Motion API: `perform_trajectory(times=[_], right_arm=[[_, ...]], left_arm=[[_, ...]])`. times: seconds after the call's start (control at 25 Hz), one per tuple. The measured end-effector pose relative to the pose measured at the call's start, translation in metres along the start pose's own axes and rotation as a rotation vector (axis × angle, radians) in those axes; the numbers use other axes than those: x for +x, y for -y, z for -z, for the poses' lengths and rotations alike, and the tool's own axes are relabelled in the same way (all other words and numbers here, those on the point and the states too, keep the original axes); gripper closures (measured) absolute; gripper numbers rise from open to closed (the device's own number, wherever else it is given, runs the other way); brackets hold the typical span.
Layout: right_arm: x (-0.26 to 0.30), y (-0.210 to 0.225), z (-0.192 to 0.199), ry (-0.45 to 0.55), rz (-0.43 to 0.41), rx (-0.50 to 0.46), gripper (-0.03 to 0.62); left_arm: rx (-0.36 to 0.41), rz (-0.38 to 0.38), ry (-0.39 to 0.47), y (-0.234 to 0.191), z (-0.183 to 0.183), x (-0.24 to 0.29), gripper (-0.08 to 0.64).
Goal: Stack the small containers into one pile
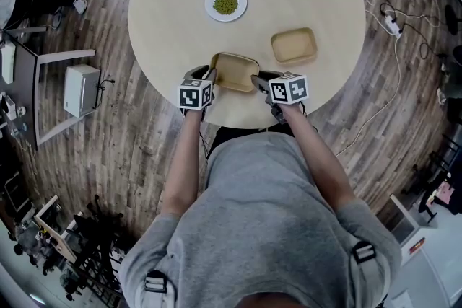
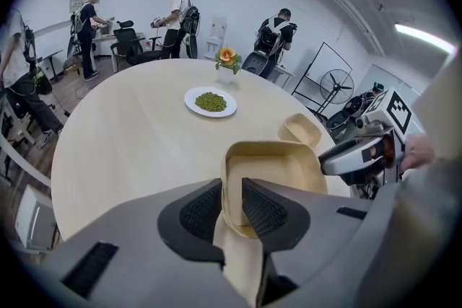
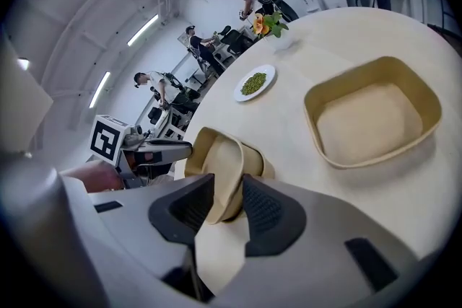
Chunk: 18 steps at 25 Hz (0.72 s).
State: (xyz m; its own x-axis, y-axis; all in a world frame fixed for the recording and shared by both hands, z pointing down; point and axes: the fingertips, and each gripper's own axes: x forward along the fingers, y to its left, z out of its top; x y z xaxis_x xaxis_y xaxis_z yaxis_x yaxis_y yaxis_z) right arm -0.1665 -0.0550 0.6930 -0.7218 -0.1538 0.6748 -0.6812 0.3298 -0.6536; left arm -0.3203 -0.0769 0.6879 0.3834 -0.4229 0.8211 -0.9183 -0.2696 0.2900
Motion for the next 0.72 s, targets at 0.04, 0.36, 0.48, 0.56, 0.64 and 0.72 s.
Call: perform_trajectory(times=[0.04, 0.36, 0.48, 0.56, 0.64, 0.72], right_arm=[[-0.001, 0.001, -0.001, -0.001, 0.006, -0.009, 0.462], [0.001, 0.01, 0.003, -0.017, 0.035, -0.037, 0.465], [-0.001, 0.014, 0.008, -0.031, 0.061, -0.057, 0.465], [0.0, 0.016, 0.011, -0.036, 0.063, -0.058, 0.465], [0.002, 0.019, 0.014, -0.043, 0.066, -0.061, 0.466], [0.005, 0.022, 0.018, -0.051, 0.071, -0.061, 0.468]], left_arm=[[0.005, -0.002, -0.001, 0.0, 0.0, 0.001, 0.462], [0.014, -0.014, -0.022, -0.006, 0.007, 0.003, 0.445], [0.007, -0.01, -0.039, -0.006, 0.013, 0.005, 0.431], [-0.003, -0.005, -0.052, -0.005, 0.018, 0.007, 0.431], [-0.016, 0.001, -0.064, -0.005, 0.023, 0.009, 0.431], [-0.027, 0.008, -0.069, -0.003, 0.027, 0.01, 0.431]])
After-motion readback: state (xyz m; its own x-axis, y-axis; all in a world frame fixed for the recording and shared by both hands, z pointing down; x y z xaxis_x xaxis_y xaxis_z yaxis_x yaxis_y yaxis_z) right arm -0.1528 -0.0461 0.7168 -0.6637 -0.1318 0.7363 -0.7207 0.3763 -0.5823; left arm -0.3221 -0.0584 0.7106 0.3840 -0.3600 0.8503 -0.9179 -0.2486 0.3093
